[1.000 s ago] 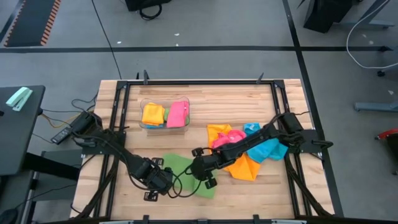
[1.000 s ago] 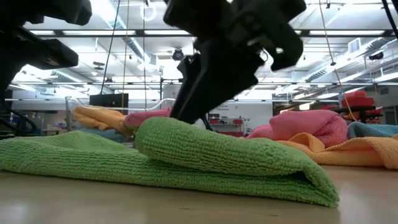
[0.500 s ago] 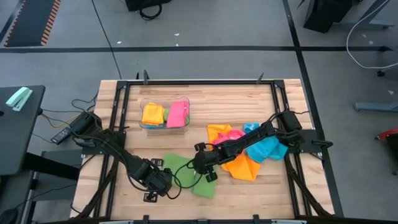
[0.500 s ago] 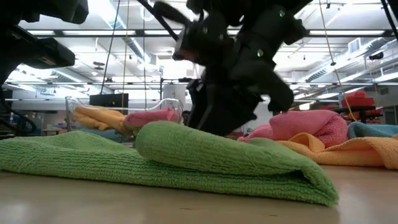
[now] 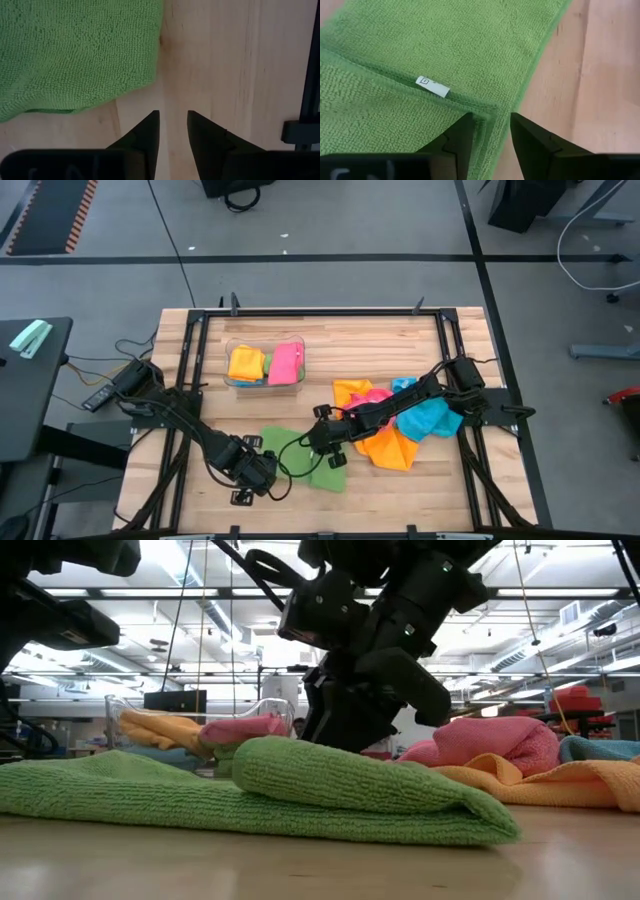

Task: Fold microfiber towels
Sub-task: Fold the green microfiber towel

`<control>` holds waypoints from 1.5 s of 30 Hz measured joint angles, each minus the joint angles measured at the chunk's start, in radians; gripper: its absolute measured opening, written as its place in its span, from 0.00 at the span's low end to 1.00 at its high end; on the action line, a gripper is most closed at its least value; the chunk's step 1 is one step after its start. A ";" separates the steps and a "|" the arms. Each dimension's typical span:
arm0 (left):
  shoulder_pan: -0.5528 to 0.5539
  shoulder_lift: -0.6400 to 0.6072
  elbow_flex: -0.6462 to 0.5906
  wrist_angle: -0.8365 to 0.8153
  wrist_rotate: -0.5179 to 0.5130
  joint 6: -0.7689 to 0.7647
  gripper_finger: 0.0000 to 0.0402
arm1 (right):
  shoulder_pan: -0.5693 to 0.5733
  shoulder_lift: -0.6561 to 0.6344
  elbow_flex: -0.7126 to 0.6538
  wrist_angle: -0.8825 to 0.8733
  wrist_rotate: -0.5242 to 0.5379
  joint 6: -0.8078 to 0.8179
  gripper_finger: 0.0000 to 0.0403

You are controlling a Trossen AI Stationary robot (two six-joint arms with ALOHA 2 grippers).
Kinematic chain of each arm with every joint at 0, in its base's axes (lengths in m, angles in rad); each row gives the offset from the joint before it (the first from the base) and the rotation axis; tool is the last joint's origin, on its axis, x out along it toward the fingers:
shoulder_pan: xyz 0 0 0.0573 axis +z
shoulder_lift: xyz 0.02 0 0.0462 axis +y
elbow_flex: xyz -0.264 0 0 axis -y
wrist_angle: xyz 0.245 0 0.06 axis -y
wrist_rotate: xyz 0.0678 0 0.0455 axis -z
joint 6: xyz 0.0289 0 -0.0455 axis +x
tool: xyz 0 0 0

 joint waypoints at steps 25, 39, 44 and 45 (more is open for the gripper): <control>-0.073 -0.002 -0.218 0.040 -0.293 0.000 0.19 | -0.016 -0.099 0.010 -0.055 -0.066 0.072 0.47; -0.082 -0.006 -0.230 0.114 -0.324 -0.087 0.14 | 0.030 -0.061 -0.104 0.222 -0.090 0.143 0.47; -0.081 -0.007 -0.228 0.111 -0.331 -0.104 0.21 | 0.049 -0.065 -0.121 0.187 -0.090 0.177 0.47; -0.082 -0.007 -0.227 0.116 -0.331 -0.104 0.22 | 0.054 -0.067 -0.118 0.185 -0.090 0.177 0.47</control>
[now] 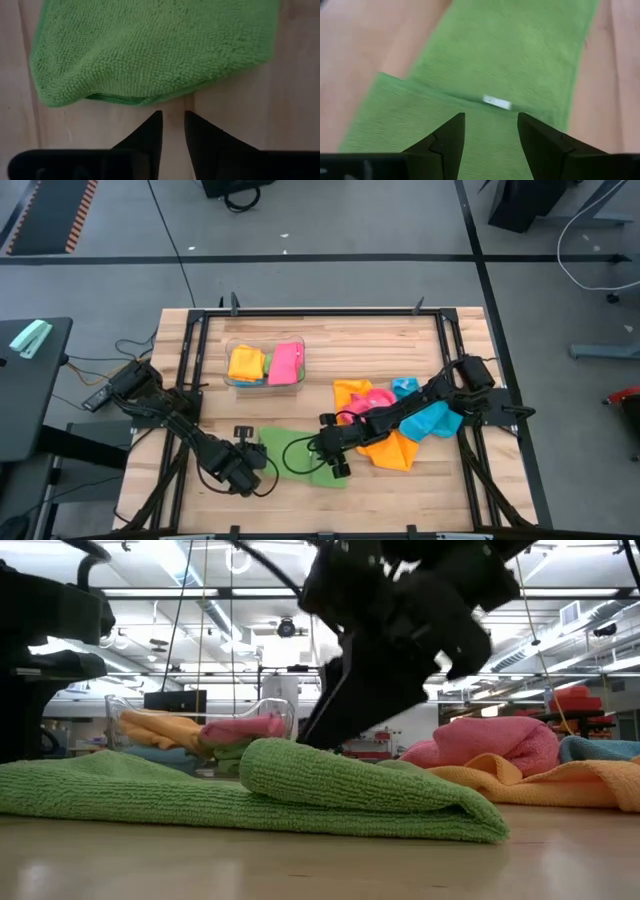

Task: Fold microfiber towels
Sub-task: Fold the green microfiber towel

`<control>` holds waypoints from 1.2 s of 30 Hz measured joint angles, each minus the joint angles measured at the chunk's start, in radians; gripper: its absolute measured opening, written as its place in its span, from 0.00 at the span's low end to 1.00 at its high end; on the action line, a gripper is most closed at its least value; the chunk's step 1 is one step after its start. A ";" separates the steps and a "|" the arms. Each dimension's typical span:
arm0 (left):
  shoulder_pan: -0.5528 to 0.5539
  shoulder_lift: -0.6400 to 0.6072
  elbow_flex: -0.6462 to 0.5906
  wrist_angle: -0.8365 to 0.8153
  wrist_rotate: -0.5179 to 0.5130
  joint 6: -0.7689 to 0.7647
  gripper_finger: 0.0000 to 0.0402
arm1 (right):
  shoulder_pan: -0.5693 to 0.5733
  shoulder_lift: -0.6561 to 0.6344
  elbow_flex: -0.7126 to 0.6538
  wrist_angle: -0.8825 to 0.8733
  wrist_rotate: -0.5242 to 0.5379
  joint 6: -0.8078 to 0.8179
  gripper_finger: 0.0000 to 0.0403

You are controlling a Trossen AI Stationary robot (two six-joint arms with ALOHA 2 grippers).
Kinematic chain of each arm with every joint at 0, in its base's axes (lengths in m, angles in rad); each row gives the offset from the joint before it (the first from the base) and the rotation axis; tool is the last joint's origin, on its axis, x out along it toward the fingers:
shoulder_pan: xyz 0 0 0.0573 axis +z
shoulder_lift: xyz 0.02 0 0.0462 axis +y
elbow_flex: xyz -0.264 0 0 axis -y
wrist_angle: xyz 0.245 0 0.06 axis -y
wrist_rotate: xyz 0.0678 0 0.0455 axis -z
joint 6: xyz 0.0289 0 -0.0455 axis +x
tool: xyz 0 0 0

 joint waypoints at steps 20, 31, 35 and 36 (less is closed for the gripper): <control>0.004 -0.004 -0.023 0.055 -0.035 0.027 0.44 | 0.017 -0.001 -0.010 -0.029 -0.030 0.027 0.47; 0.008 -0.003 -0.023 0.160 0.004 0.076 0.39 | 0.009 -0.001 -0.010 -0.076 -0.019 0.064 0.47; 0.008 -0.003 -0.008 0.152 0.004 0.088 0.38 | 0.009 -0.001 -0.010 -0.079 -0.019 0.067 0.47; 0.008 -0.003 0.000 0.148 0.004 0.088 0.37 | 0.008 -0.001 -0.010 -0.083 -0.019 0.071 0.47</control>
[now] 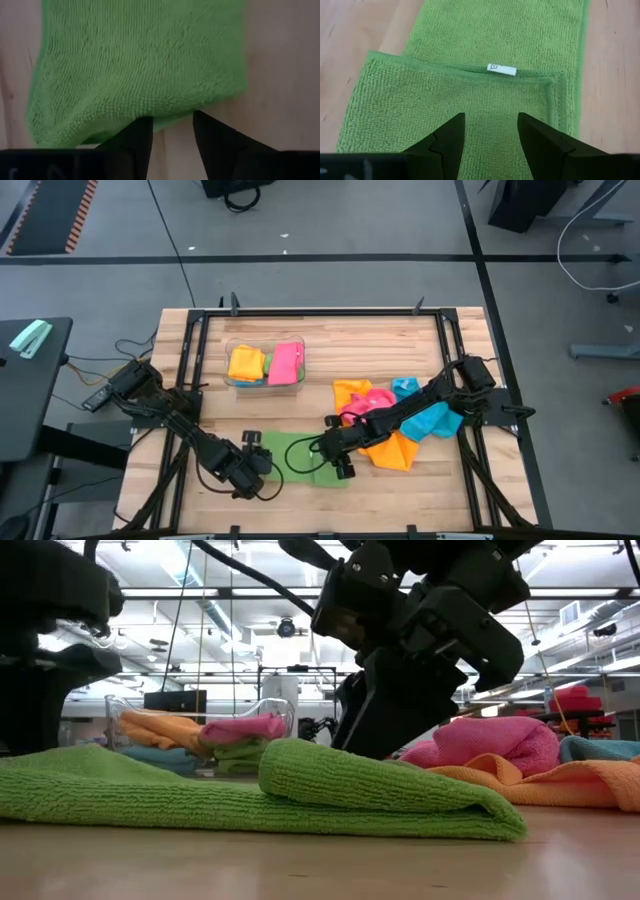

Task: Fold microfiber towels
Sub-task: Fold the green microfiber towel

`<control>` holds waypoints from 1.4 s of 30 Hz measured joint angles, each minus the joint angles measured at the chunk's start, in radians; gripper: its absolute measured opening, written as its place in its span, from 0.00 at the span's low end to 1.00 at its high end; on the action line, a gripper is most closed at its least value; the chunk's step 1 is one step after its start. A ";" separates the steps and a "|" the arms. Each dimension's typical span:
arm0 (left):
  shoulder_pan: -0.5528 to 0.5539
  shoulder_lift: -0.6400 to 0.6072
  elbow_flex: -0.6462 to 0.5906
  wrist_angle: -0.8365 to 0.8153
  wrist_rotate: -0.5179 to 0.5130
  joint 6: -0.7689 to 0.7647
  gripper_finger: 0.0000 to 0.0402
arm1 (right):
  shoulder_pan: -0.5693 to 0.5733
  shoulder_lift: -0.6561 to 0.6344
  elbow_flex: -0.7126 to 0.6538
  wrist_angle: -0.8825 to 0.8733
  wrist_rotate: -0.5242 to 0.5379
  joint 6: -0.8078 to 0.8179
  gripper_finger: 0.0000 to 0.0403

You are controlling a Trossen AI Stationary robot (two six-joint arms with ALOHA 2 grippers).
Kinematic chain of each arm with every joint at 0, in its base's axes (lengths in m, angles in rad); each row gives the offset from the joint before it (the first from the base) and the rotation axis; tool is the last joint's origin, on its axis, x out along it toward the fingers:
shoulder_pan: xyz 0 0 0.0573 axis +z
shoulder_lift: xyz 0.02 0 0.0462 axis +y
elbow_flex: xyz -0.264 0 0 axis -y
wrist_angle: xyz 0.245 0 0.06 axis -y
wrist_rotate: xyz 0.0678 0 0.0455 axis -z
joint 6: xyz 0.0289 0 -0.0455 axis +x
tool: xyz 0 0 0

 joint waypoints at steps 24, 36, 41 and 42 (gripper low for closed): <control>0.079 0.076 0.038 0.242 -0.084 0.130 0.31 | -0.004 0.000 0.000 -0.015 0.022 0.041 0.47; 0.048 -0.094 0.039 0.031 -0.075 0.137 0.30 | -0.004 0.000 0.000 -0.017 0.023 0.038 0.47; 0.072 -0.061 0.037 -0.016 0.037 0.132 0.28 | -0.004 0.000 0.000 -0.016 0.023 0.041 0.47; 0.078 -0.051 0.036 -0.023 0.040 0.129 0.28 | -0.004 0.000 0.000 -0.016 0.023 0.041 0.47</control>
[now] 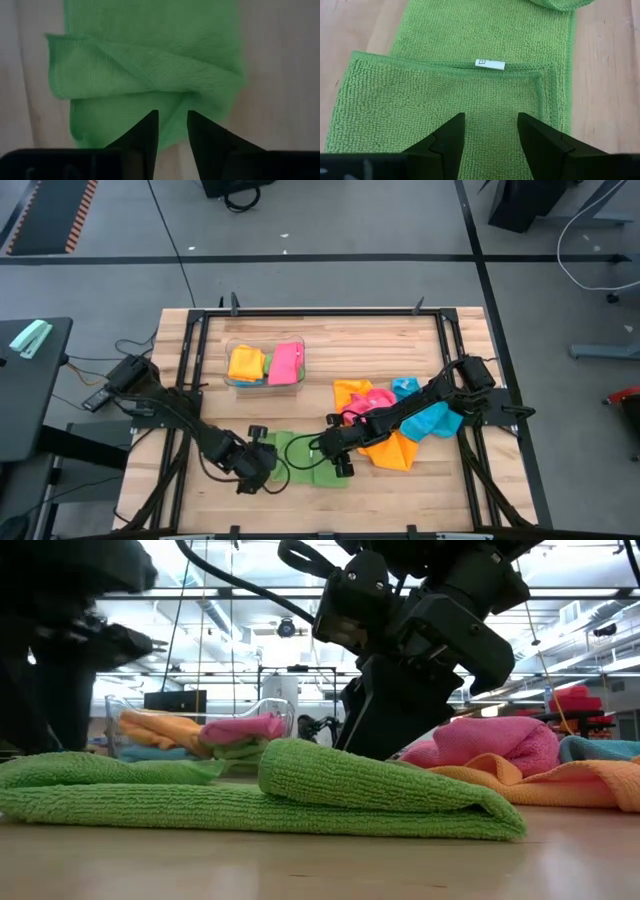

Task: Fold microfiber towels
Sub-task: Fold the green microfiber towel

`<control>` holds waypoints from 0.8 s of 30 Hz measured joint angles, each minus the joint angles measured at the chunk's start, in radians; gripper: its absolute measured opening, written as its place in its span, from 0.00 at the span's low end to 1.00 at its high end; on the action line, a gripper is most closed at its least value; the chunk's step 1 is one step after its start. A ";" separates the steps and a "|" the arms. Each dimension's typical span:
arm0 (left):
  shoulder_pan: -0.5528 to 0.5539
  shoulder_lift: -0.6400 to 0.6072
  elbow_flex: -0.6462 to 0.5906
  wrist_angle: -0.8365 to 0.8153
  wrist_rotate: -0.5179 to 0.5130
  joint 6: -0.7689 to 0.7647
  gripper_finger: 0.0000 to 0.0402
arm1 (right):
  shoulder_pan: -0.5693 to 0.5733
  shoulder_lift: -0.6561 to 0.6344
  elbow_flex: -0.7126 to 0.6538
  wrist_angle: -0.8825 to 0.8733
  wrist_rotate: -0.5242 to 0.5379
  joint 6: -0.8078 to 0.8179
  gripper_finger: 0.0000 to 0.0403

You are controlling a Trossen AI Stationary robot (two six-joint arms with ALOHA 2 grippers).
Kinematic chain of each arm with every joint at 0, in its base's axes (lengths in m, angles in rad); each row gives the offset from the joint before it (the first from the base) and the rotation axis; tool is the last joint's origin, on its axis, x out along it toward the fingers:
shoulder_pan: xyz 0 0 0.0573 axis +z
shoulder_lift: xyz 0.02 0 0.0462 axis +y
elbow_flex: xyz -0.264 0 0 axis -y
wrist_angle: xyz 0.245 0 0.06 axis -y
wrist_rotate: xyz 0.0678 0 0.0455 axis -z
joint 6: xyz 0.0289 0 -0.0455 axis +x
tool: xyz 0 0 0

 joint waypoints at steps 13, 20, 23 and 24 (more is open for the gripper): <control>0.202 0.003 -0.133 0.199 0.357 0.072 0.48 | 0.006 0.000 0.000 0.007 0.000 0.004 0.47; 0.244 0.006 -0.154 0.350 0.496 0.079 0.49 | 0.006 0.000 0.000 0.004 0.002 0.004 0.47; 0.234 0.006 -0.154 0.363 0.540 0.081 0.46 | 0.006 0.000 0.000 0.005 0.005 0.004 0.47; 0.232 0.006 -0.154 0.369 0.549 0.081 0.46 | 0.006 0.000 0.000 0.006 0.005 0.004 0.47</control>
